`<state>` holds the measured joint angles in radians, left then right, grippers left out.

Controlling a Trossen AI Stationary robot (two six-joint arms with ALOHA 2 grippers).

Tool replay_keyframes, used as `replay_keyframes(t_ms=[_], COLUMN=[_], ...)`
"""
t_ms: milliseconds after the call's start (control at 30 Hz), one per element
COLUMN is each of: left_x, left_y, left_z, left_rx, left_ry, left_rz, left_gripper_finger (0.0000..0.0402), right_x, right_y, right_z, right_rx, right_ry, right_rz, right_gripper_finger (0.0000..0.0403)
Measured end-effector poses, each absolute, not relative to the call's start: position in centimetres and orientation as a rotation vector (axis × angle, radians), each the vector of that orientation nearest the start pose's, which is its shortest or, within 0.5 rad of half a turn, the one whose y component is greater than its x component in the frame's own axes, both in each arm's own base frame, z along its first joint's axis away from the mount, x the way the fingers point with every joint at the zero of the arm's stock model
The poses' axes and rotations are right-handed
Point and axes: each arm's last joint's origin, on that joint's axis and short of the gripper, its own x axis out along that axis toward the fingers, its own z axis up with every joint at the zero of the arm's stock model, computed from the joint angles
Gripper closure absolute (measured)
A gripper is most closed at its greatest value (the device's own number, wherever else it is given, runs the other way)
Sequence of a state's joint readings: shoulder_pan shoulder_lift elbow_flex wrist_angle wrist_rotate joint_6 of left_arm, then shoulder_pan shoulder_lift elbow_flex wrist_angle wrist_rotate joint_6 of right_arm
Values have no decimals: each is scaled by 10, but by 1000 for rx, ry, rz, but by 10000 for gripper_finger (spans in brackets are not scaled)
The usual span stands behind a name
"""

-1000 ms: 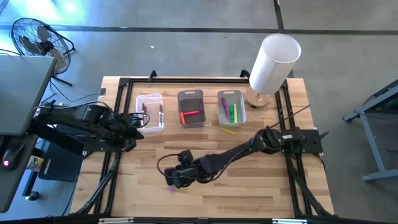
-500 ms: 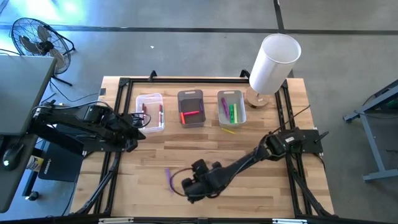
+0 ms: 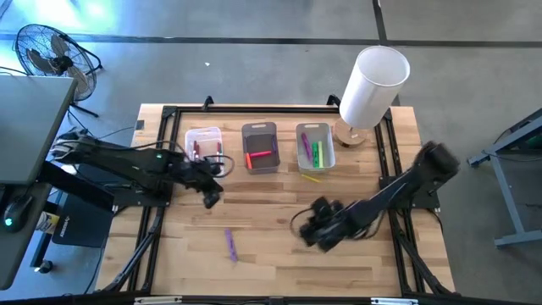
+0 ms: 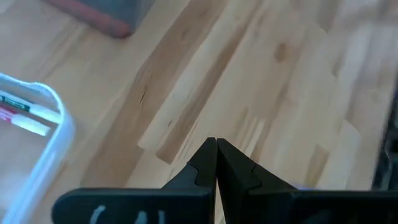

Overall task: Pick & Place Markers
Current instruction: Put the purple highlighter pen into the gray bin

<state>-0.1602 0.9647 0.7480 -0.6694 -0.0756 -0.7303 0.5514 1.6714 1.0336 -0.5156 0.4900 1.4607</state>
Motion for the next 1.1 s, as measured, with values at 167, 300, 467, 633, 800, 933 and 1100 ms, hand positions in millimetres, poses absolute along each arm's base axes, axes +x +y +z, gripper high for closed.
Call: replay_keyframes(t_ms=[167,300,467,633,800,933,1100], left_x=[211,223,229,230,235,240,245], left_y=[-47,-72,-111,-139,-151,-158,-163], left_z=[252,254,255,243,221,208,199], left_rx=[-697,-811,-903,-972,-1027,-1055,-1093], left_ry=[935,949,865,787,873,963,1033], left_rz=[446,636,752,841,913,926,909], left_gripper_finger=[401,401,401,401,395,383,355], right_x=[235,210,188,176,173,172,172], right_y=[121,103,91,85,84,84,84], right_z=[195,198,192,183,179,177,177], right_rx=[705,671,657,643,609,587,579], right_ry=[743,737,743,792,824,834,838], right_rz=[-587,-547,-523,-493,-473,-467,-462], right_gripper_finger=[403,403,403,403,403,403,403])
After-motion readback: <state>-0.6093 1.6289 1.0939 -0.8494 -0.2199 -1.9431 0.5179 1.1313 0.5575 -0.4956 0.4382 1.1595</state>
